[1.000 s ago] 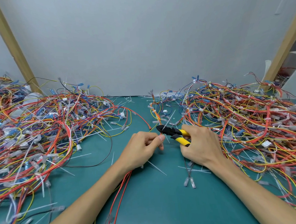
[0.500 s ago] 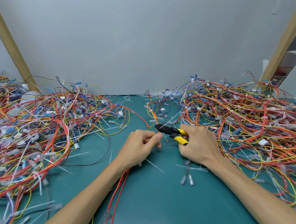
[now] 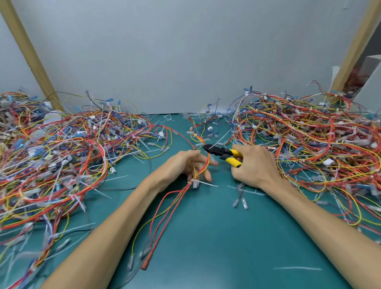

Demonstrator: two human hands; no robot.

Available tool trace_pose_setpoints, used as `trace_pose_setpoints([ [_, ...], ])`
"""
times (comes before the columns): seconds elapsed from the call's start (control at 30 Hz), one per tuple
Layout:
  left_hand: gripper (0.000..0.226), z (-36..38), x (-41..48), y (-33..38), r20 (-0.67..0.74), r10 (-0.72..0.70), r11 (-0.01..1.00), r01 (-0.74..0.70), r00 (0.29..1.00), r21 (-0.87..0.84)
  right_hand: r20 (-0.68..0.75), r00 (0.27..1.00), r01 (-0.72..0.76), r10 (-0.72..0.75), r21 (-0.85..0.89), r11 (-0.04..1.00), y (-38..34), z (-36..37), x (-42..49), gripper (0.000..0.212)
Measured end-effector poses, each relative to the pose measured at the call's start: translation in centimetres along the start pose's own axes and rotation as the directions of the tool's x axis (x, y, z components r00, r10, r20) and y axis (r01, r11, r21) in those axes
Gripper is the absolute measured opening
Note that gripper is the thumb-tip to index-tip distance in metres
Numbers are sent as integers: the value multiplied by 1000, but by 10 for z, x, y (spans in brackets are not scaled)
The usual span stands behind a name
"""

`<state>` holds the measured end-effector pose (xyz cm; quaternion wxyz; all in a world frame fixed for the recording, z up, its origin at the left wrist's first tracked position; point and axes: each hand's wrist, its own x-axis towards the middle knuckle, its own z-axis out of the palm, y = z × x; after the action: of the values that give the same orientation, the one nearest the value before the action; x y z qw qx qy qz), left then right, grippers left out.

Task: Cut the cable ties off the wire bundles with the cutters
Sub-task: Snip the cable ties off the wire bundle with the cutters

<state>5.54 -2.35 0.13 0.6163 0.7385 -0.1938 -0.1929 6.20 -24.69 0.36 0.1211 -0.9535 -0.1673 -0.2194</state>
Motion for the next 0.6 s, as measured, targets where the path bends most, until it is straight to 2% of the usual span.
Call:
trace_pose_setpoints([
  [0.13, 54, -3, 6, -5, 76, -17, 999, 20, 997, -40, 0, 1000, 3, -3, 6, 1000, 0, -1, -2, 22],
  [0.2, 53, -4, 8, -7, 71, -15, 999, 18, 997, -51, -2, 1000, 4, -4, 8, 1000, -1, -1, -2, 21],
  [0.33, 38, 0, 9, -3, -22, -71, 997, 71, 997, 31, 5, 1000, 10, -10, -5, 1000, 1, 1, -1, 20],
  [0.4, 29, 5, 4, -2, -96, -1, 995, 11, 995, 102, 7, 1000, 19, -19, -14, 1000, 3, 2, 0, 19],
  [0.47, 31, 11, -3, -1, -143, 73, 983, -47, 987, 175, 7, 1000, 26, -26, -14, 1000, 3, 2, 1, 19],
  [0.6, 24, 16, -8, 2, -192, 106, 974, -63, 976, 218, 2, 999, 34, -34, 6, 999, 3, 2, 1, 20],
])
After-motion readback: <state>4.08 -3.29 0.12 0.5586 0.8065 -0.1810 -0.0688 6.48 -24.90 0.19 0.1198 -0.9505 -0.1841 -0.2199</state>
